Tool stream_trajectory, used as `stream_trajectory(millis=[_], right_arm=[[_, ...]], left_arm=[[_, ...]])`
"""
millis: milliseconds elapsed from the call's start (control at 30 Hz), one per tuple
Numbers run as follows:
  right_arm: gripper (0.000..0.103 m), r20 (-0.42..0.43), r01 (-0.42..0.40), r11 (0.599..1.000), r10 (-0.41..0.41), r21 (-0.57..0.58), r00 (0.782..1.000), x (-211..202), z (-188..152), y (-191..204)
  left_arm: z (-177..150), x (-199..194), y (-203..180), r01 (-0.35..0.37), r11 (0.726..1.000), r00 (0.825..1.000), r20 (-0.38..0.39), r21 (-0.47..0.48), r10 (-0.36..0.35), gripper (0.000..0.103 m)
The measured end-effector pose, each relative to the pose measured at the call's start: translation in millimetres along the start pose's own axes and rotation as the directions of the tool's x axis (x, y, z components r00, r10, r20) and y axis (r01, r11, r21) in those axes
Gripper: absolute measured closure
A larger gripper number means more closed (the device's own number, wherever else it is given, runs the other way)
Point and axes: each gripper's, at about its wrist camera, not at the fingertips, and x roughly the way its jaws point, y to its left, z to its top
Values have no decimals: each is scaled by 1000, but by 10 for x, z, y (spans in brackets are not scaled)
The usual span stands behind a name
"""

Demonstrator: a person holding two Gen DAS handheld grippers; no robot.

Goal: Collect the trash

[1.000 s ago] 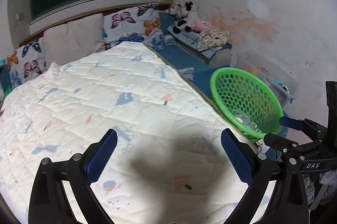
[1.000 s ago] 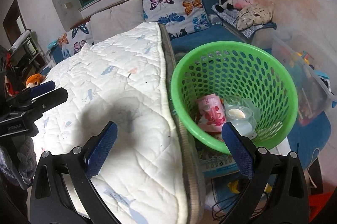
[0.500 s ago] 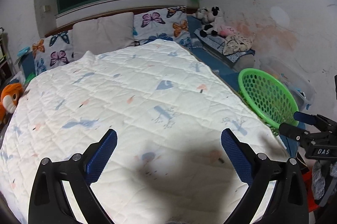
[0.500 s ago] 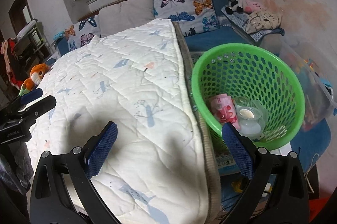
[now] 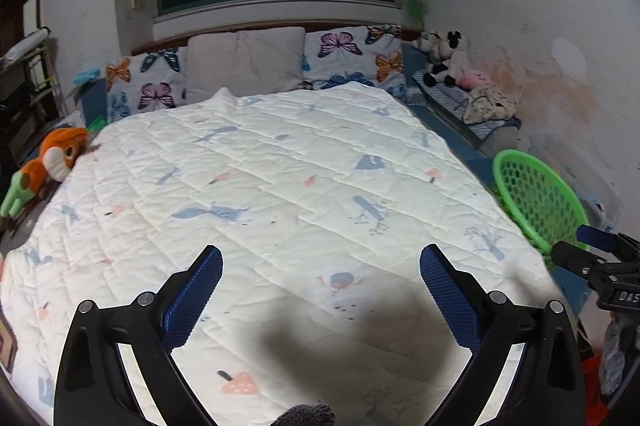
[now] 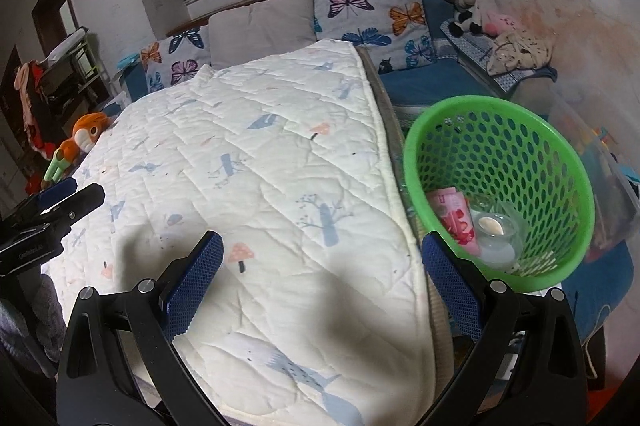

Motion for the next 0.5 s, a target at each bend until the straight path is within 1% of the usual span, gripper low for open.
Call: stream_trajectory(millis=[67,333,500], right_arm=[[5,-1,-4,1000,4,-5,1000,16,3,32],[5,-1,-12,1000,12,-24,1000,45,-5,136],[5,-2,-24,999,24,-27,1000,65,-3,171]], left_arm=[[-12,-22,34,-20,1000,1000,8,-6,20,7],[-47,-29,174,-40,997,999,-3,-62,40,7],[-53,-31,194,-61,996,998,-2,-67,61,7]])
